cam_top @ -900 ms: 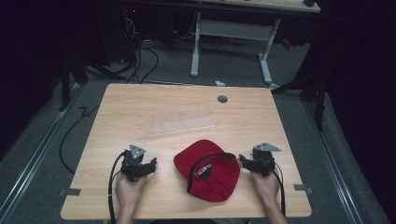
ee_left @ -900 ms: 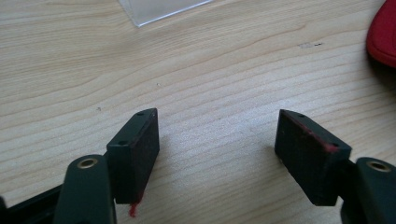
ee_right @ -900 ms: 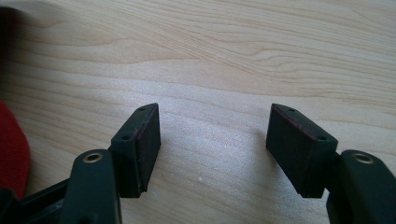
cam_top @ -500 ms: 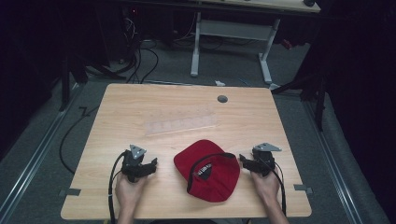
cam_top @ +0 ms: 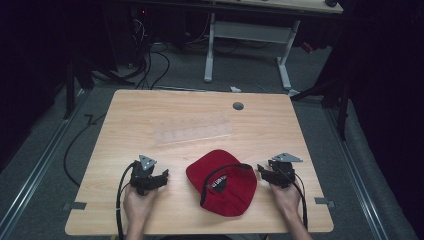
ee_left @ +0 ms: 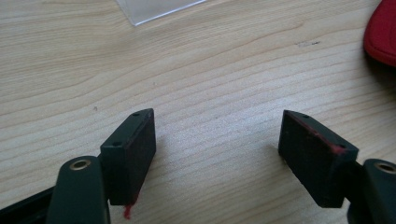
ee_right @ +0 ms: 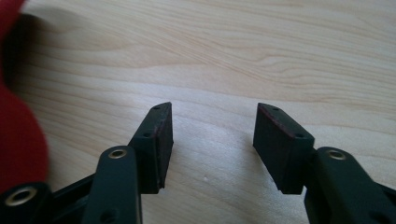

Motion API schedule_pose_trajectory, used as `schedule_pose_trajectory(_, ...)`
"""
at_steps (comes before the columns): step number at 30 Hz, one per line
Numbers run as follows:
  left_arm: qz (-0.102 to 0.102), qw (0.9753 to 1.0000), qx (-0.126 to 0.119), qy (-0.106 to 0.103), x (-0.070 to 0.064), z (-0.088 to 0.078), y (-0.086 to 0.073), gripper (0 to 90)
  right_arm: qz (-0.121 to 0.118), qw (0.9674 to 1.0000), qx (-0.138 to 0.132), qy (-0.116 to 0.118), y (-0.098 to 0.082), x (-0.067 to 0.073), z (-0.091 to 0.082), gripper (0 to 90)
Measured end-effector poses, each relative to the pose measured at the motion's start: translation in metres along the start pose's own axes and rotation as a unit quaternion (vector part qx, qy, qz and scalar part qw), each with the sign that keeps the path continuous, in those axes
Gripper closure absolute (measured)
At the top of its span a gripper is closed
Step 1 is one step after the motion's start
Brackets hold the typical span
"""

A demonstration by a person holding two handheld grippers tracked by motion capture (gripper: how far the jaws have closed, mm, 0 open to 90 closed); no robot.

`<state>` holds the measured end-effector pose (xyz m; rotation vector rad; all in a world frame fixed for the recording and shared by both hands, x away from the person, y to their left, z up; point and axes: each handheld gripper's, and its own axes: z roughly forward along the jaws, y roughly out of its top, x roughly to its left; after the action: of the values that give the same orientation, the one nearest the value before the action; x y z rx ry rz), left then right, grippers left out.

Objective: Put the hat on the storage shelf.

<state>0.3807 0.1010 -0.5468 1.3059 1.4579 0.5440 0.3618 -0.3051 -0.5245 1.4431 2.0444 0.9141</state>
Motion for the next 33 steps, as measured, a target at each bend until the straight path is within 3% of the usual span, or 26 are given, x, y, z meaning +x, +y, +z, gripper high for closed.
schedule_pose_trajectory(5, 0.0, 1.0, -0.001, 0.0, 0.0, 0.0, 0.0, 28.0, 0.004, 0.9994, -0.03, 0.019, 0.001, 0.0, -0.016, 46.7)
schedule_pose_trajectory(13, 0.0, 1.0, 0.0, 0.0, 0.0, 0.0, 0.0, 28.0, 0.008, 0.995, -0.066, 0.074, -0.002, 0.007, -0.032, 38.0)
schedule_pose_trajectory(18, 0.0, 1.0, 0.0, 0.0, 0.0, 0.0, 0.0, 27.6, 0.004, 0.9926, -0.071, 0.099, 0.003, 0.013, -0.039, 34.7)
schedule_pose_trajectory(27, 0.0, 1.0, 0.0, -0.001, 0.0, 0.0, 0.0, 27.4, -0.009, 0.9888, -0.087, 0.121, 0.014, 0.023, -0.045, 32.2)
schedule_pose_trajectory(31, 0.0, 1.0, 0.0, -0.001, 0.0, 0.0, 0.0, 27.4, -0.02, 0.9882, -0.096, 0.118, 0.018, 0.027, -0.05, 32.2)
schedule_pose_trajectory(33, 0.0, 1.0, 0.0, -0.001, 0.0, 0.0, 0.0, 27.4, -0.02, 0.9863, -0.095, 0.134, 0.02, 0.03, -0.049, 31.9)
